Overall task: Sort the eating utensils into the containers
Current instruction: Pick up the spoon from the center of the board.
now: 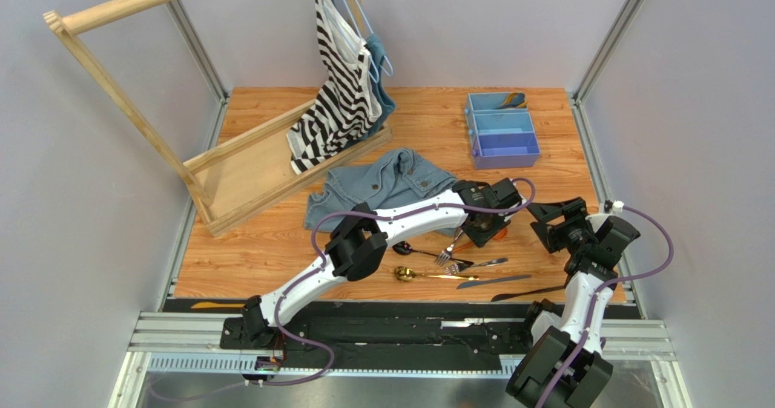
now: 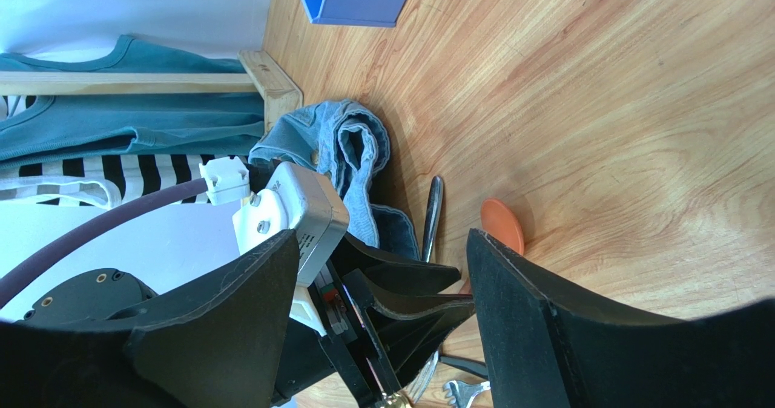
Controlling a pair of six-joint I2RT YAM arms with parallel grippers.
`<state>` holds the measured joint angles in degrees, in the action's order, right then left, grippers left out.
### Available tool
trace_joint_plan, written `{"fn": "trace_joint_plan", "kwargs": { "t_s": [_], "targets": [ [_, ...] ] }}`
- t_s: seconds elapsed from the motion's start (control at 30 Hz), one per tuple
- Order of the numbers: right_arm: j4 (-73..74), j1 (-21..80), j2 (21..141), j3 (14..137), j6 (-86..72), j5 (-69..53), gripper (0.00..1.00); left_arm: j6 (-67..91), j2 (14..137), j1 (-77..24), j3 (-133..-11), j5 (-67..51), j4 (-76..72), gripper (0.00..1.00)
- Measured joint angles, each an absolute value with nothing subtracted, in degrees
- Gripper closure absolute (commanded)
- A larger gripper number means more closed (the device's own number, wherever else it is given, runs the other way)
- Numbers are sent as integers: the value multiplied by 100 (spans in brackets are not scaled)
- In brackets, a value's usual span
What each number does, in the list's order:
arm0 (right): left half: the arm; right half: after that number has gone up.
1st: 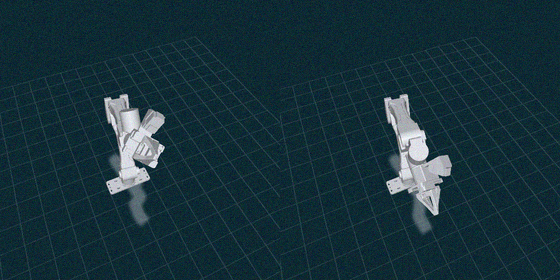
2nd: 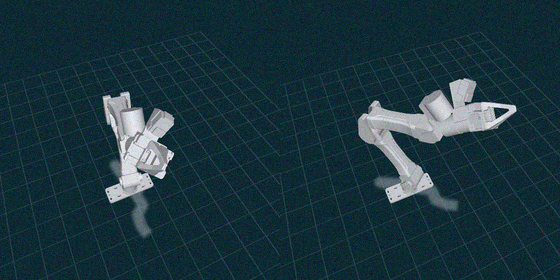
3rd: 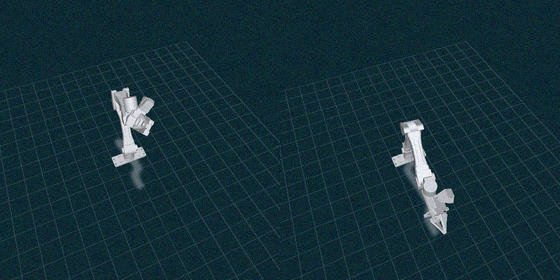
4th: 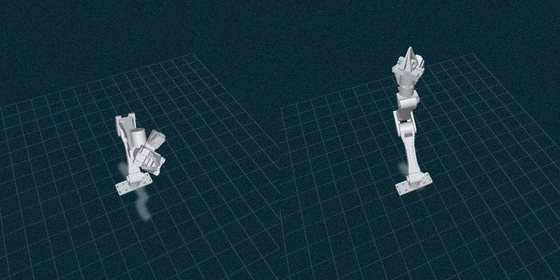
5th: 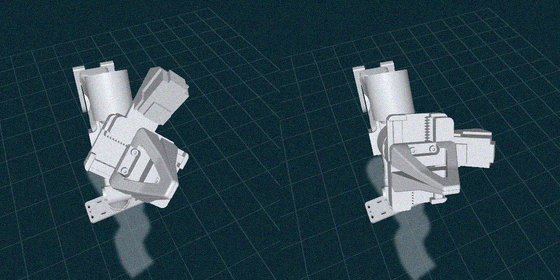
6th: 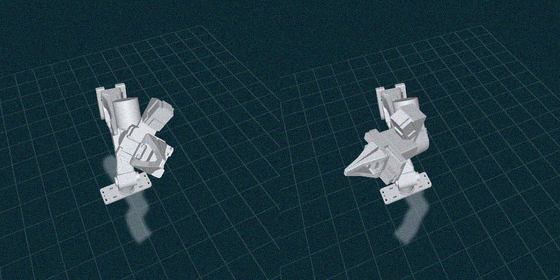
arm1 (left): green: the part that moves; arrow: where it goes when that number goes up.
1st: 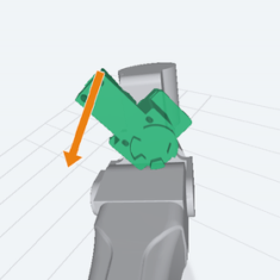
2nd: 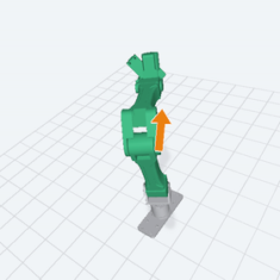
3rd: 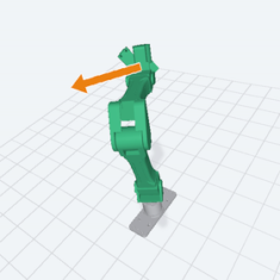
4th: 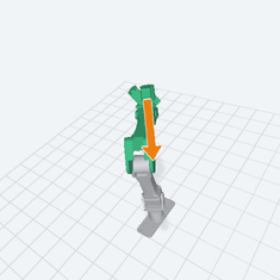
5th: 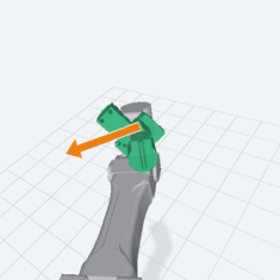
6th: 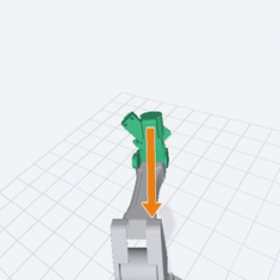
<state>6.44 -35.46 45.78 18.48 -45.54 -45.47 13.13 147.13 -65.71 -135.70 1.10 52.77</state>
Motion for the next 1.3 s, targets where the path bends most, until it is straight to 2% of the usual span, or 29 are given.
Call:
{"fn": "trace_joint_plan", "kwargs": {
  "t_s": [0.07,0.1,0.17,0.2,0.43,0.7,1.13,1.3],
  "targets": [
    [650,-3553,4576,1848,-4543,-4556,28,1315,14713,-6571,-13583,115,5299,68],
    [652,-3555,4576,1848,-4541,-4560,28,1313,14713,-6571,-13585,115,5304,78],
    [659,-3562,4578,1848,-4534,-4565,28,1310,14713,-6571,-13592,82,5330,90],
    [661,-3575,4578,1848,-4528,-4569,28,1308,14713,-6571,-13592,47,5343,100],
    [668,-3649,4576,1848,-4495,-4615,28,1313,14656,-6567,-13456,-121,5229,100],
    [751,-3747,4475,1964,-4390,-4781,27,1594,14053,-6521,-12370,-760,4410,100],
    [934,-3758,3885,2204,-4399,-5146,26,2058,11743,-6014,-10602,-989,3109,100],
    [921,-3758,3824,2268,-4473,-5358,26,2180,10921,-5686,-9437,-989,2705,100]
  ]
}}
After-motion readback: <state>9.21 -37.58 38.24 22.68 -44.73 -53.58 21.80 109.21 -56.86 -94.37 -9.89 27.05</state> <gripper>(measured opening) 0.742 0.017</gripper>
